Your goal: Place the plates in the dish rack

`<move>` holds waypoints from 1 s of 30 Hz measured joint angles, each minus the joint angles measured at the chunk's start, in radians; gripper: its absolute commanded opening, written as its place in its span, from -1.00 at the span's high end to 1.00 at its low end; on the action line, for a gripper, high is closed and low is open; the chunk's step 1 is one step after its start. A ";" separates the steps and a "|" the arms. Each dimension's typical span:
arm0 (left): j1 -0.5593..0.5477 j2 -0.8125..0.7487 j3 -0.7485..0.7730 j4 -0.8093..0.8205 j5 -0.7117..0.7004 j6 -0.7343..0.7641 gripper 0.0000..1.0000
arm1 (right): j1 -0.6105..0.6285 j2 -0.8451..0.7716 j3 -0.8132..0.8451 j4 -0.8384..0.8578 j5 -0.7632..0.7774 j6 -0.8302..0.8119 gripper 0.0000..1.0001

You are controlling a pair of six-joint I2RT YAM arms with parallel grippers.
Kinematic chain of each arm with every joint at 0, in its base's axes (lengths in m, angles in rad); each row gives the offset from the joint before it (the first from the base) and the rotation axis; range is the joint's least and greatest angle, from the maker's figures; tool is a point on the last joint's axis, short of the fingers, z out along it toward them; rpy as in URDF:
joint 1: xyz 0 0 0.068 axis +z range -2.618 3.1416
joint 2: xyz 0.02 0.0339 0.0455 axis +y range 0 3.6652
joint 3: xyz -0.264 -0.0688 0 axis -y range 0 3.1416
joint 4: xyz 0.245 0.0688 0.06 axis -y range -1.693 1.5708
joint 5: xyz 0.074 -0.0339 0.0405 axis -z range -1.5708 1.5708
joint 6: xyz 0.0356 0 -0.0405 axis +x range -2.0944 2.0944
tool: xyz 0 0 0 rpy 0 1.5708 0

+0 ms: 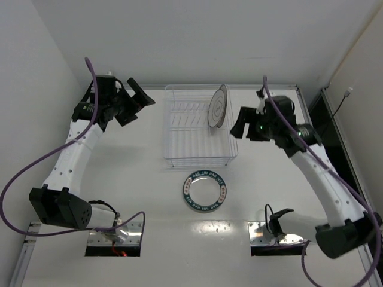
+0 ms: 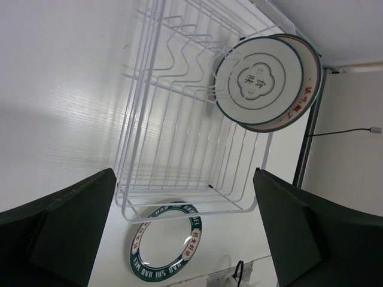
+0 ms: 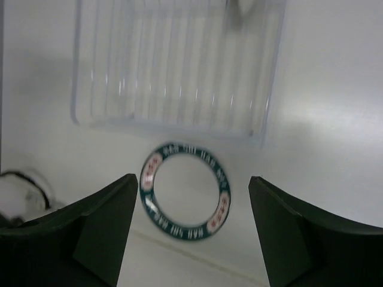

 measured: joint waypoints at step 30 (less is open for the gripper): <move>0.000 0.099 0.000 -0.031 -0.001 0.003 -0.98 | 0.015 0.208 -1.205 1.181 -0.650 0.630 1.00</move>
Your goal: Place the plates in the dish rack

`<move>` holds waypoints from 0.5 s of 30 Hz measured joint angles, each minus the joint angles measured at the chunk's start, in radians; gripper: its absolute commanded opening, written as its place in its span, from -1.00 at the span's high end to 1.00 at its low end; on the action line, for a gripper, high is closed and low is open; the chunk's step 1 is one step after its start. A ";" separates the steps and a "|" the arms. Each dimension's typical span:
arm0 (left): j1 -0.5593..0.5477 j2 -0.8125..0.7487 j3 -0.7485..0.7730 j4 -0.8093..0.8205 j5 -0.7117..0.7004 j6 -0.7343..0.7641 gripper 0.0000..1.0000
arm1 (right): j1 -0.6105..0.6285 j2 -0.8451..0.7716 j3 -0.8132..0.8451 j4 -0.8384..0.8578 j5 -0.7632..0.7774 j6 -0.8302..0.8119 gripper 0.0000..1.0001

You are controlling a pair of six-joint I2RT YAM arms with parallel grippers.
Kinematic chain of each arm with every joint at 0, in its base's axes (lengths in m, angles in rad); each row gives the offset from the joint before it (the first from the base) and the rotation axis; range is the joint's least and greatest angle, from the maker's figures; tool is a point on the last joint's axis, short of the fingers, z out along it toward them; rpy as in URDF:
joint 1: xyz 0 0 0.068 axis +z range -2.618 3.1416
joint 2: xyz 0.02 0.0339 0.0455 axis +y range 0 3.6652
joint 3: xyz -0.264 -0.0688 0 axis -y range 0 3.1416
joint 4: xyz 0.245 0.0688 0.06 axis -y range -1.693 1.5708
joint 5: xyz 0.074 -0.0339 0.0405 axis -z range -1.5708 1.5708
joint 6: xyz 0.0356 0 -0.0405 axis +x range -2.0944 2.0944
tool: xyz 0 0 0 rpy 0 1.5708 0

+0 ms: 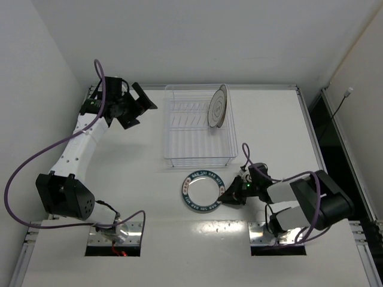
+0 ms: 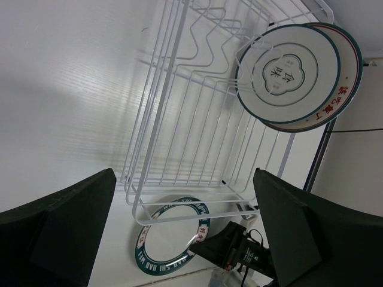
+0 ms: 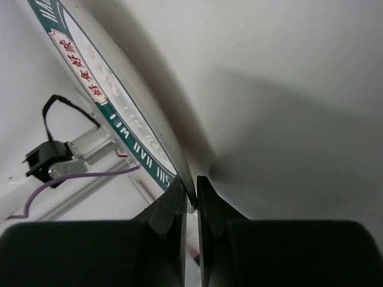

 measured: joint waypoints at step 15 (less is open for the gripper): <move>0.000 -0.016 0.003 -0.003 -0.047 0.020 -0.98 | 0.000 -0.410 0.833 -1.265 0.439 -0.287 1.00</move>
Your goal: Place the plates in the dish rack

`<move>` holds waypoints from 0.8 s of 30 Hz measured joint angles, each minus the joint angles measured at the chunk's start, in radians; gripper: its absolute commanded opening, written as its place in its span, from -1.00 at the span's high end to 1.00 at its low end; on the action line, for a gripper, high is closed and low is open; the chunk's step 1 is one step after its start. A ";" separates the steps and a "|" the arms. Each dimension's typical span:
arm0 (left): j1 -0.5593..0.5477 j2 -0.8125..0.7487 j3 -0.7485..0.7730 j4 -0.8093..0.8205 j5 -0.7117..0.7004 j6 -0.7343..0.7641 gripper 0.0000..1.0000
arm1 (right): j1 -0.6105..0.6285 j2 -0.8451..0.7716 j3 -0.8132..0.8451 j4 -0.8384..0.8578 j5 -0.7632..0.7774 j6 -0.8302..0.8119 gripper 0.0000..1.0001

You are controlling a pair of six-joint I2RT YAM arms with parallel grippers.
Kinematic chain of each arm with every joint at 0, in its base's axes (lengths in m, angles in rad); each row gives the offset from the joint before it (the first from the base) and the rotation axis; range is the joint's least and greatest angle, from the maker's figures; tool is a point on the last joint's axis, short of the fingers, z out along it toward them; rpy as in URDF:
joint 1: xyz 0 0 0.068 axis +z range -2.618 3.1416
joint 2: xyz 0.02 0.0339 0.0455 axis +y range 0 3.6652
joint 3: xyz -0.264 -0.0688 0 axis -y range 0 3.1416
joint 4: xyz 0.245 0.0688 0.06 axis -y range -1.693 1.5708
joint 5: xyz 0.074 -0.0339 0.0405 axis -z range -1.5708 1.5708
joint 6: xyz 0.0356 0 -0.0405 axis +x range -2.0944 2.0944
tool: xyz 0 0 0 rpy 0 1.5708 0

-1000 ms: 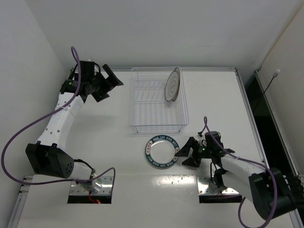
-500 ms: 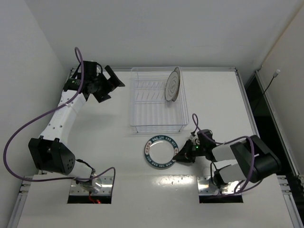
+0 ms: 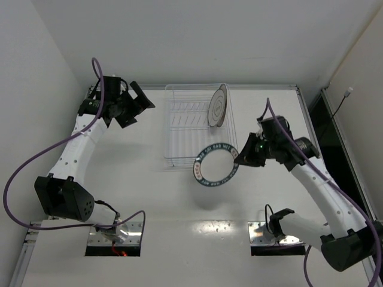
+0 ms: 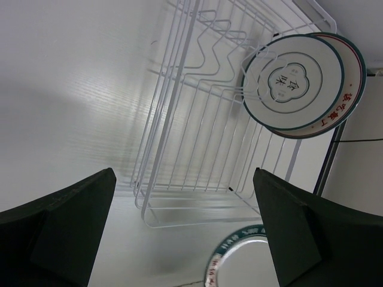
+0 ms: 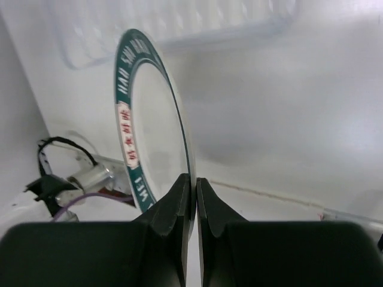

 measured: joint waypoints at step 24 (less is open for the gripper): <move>0.000 -0.013 0.029 -0.004 0.008 -0.006 -0.98 | 0.100 0.978 1.344 -0.024 0.809 -0.467 1.00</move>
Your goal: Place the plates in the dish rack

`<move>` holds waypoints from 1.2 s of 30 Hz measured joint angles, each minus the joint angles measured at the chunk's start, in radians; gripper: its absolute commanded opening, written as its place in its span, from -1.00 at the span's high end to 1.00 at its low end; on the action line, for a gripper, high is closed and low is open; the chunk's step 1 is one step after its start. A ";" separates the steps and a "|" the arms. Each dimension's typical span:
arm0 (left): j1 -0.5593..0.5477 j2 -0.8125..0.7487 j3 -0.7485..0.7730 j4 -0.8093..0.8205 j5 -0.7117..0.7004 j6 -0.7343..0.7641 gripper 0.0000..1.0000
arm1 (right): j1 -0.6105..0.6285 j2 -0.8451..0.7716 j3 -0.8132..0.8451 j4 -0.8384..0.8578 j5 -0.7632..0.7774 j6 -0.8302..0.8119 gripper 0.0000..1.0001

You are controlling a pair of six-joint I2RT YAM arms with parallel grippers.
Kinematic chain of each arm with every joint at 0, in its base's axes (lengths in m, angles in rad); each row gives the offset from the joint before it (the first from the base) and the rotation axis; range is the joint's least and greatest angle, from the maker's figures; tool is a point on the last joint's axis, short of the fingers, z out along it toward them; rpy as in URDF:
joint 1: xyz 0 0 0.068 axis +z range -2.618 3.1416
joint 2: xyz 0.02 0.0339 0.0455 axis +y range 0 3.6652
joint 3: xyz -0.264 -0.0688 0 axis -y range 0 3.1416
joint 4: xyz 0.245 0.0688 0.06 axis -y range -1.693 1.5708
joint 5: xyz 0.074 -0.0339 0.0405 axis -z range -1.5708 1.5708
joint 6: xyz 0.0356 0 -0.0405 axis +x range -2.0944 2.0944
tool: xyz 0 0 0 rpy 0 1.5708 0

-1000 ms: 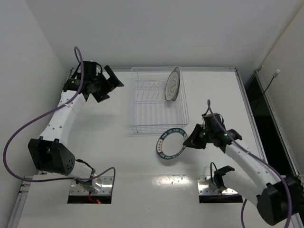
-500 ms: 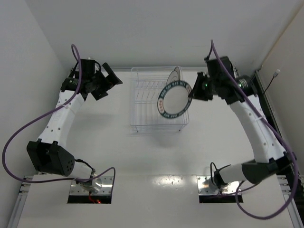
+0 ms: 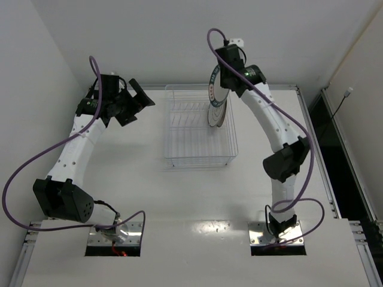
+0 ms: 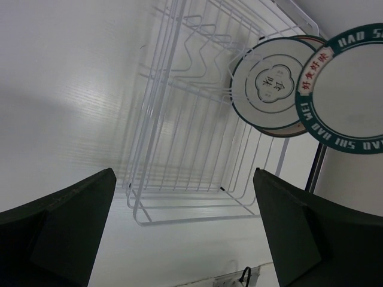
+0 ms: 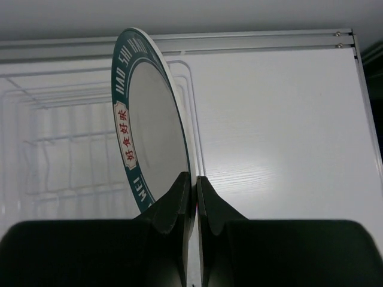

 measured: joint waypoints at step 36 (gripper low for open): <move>0.000 -0.014 -0.027 0.008 0.024 -0.007 -0.98 | 0.066 -0.058 -0.133 -0.105 -0.185 -0.050 -0.96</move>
